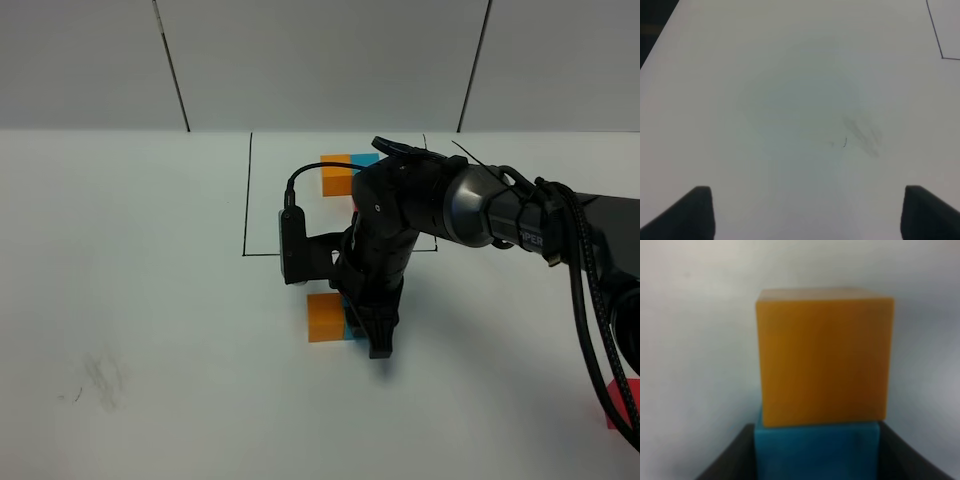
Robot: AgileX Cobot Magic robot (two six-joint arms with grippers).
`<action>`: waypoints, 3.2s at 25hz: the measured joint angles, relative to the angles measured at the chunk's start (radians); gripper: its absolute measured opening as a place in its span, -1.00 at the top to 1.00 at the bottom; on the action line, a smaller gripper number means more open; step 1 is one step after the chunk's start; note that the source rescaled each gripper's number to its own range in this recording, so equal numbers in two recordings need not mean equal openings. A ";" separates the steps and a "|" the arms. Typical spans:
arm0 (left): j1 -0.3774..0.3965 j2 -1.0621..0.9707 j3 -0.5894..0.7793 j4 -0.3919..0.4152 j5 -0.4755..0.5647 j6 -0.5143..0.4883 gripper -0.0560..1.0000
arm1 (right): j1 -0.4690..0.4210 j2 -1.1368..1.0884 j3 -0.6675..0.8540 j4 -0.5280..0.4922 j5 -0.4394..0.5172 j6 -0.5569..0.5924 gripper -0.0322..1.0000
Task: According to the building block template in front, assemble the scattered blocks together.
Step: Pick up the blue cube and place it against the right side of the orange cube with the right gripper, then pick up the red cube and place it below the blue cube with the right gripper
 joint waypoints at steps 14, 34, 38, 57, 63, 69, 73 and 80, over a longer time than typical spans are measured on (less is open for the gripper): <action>0.000 0.000 0.000 0.000 0.000 0.000 -0.38 | 0.000 0.000 -0.002 -0.008 0.030 0.012 0.34; 0.000 0.000 0.000 0.000 0.000 0.000 -0.38 | -0.056 -0.244 0.007 -0.326 0.207 1.136 -0.20; 0.000 0.000 0.000 0.000 0.000 0.000 -0.38 | -0.100 -0.333 0.075 -0.374 0.238 1.374 -0.20; 0.000 0.000 0.000 0.000 0.000 0.001 -0.38 | -0.404 -0.723 0.660 -0.341 0.016 1.492 -0.20; 0.000 0.000 0.000 0.000 0.000 0.001 -0.38 | -0.449 -0.723 0.735 -0.295 -0.045 1.492 -0.20; 0.000 0.000 0.000 0.000 0.000 0.001 -0.38 | -0.465 -0.723 0.786 -0.292 -0.078 1.492 -0.20; 0.000 0.000 0.000 0.000 0.000 0.001 -0.38 | -0.467 -0.721 0.789 -0.292 -0.084 1.492 -0.20; 0.000 0.000 0.000 0.000 0.000 0.001 -0.38 | -0.510 -0.649 0.790 -0.285 -0.109 1.469 -0.20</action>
